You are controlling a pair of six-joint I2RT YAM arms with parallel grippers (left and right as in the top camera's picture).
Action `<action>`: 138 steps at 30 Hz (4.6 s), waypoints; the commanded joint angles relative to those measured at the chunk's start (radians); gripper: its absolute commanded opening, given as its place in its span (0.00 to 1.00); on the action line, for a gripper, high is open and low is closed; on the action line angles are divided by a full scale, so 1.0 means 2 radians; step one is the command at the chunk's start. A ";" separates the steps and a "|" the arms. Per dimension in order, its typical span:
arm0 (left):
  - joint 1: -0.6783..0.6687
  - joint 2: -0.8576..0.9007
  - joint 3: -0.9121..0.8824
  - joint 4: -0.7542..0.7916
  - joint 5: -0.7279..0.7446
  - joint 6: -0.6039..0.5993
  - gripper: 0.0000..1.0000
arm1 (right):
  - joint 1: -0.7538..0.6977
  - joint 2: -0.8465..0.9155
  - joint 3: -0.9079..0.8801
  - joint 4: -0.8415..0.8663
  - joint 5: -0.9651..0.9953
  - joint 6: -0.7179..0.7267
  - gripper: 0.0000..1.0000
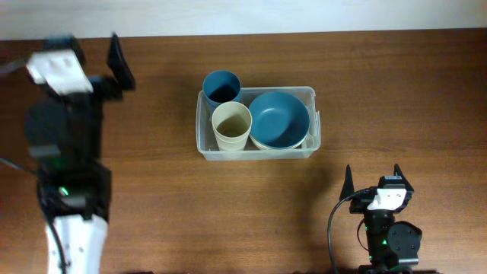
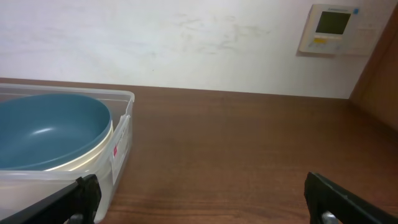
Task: Pack container
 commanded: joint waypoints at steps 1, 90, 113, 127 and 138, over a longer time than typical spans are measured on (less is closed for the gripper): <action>-0.009 -0.050 -0.082 0.048 0.006 0.001 1.00 | -0.002 -0.004 -0.003 -0.003 -0.002 0.002 0.99; -0.023 -0.534 -0.504 -0.127 -0.087 0.005 1.00 | -0.002 -0.004 -0.003 -0.003 -0.002 0.002 0.99; -0.023 -0.520 -0.504 -0.134 -0.015 0.005 1.00 | -0.002 -0.004 -0.003 -0.003 -0.002 0.002 0.99; -0.023 -0.520 -0.504 -0.134 -0.015 0.005 1.00 | -0.002 -0.004 -0.003 -0.003 -0.002 0.002 0.99; -0.023 -0.520 -0.504 -0.134 -0.015 0.005 1.00 | -0.002 -0.004 -0.003 -0.003 -0.002 0.002 0.99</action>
